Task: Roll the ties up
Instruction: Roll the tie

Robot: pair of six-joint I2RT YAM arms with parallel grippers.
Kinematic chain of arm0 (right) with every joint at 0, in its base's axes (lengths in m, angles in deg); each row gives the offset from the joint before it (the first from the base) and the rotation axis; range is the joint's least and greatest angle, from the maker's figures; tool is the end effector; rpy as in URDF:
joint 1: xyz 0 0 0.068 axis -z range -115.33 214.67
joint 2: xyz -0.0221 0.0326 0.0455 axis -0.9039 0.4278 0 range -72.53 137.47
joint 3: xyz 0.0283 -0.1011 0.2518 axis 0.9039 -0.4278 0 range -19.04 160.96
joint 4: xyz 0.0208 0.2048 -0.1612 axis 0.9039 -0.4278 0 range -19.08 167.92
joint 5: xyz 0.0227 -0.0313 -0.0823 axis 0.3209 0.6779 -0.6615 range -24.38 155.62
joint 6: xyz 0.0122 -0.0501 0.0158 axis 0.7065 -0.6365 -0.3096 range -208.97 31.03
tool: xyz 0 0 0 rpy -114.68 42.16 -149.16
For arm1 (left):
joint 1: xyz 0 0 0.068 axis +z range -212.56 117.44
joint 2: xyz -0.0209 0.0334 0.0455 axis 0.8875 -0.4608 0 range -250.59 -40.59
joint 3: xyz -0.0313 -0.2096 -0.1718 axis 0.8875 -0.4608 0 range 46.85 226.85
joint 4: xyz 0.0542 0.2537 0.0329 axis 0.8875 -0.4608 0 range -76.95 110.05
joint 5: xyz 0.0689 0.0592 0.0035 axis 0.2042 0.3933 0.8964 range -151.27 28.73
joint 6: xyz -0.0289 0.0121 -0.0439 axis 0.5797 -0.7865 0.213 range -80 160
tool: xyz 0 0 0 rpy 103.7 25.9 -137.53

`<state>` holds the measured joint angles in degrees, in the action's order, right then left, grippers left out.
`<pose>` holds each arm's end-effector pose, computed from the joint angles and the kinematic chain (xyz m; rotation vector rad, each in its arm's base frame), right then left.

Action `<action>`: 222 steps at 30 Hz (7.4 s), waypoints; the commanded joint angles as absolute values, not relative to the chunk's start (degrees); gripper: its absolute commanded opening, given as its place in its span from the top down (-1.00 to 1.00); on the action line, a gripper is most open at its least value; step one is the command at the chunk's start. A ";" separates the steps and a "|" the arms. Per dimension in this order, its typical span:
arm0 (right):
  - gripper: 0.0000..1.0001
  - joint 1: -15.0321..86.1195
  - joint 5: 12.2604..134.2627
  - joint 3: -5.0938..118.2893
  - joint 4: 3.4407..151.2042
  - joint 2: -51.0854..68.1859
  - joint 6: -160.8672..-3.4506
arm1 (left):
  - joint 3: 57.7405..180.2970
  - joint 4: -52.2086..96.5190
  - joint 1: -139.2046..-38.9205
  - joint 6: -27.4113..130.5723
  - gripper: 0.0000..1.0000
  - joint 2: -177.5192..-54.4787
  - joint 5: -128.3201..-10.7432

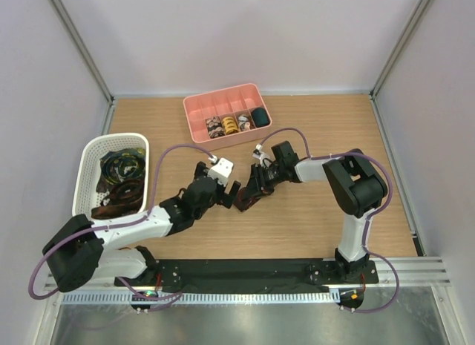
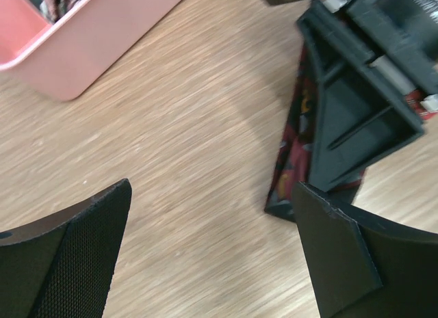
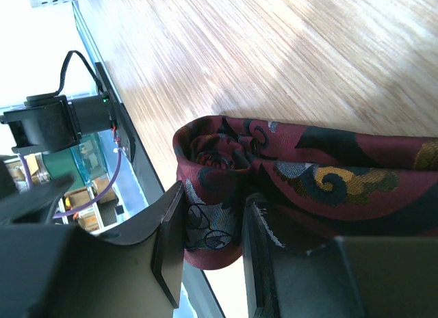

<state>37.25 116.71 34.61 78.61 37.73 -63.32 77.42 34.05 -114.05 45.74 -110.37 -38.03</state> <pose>0.2983 0.1859 0.1098 -0.4245 2.6171 1.4809 0.1686 -0.1893 0.2073 0.5275 1.9093 -0.2423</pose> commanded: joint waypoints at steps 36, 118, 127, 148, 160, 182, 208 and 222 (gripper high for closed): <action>0.98 36.11 103.24 30.71 74.14 41.55 -68.06 | 99.67 15.75 -113.36 38.25 -1.00 -134.80 -59.51; -0.15 45.77 115.37 28.51 86.27 32.76 -56.63 | 107.41 2.65 -114.95 39.39 1.00 -150.81 -56.70; -0.15 48.49 114.58 27.90 87.23 30.83 -55.05 | 108.28 1.77 -114.86 39.56 0.99 -151.77 -57.14; -0.07 56.58 99.04 20.17 80.57 11.42 -56.27 | 112.32 -2.71 -114.33 39.74 0.99 -154.76 -55.30; -0.01 51.68 83.30 8.92 73.53 -17.92 -61.19 | 122.33 -10.53 -113.01 44.57 1.00 -161.44 -52.74; 0.05 -4.92 41.91 16.36 73.88 -9.80 -82.20 | 123.75 -13.35 -112.92 44.22 0.99 -162.76 -55.21; -0.24 -10.39 11.05 52.50 51.11 41.37 -102.15 | 130.78 -24.15 -111.96 46.68 1.00 -165.75 -62.49; -0.40 -10.56 4.27 51.54 57.43 47.09 -107.43 | 138.17 -33.74 -109.85 47.82 0.99 -169.09 -70.15</action>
<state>-10.33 5.31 50.83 54.89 46.21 -105.16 140.67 -21.36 -109.87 46.11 -163.70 -65.02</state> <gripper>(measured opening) 0.694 0.444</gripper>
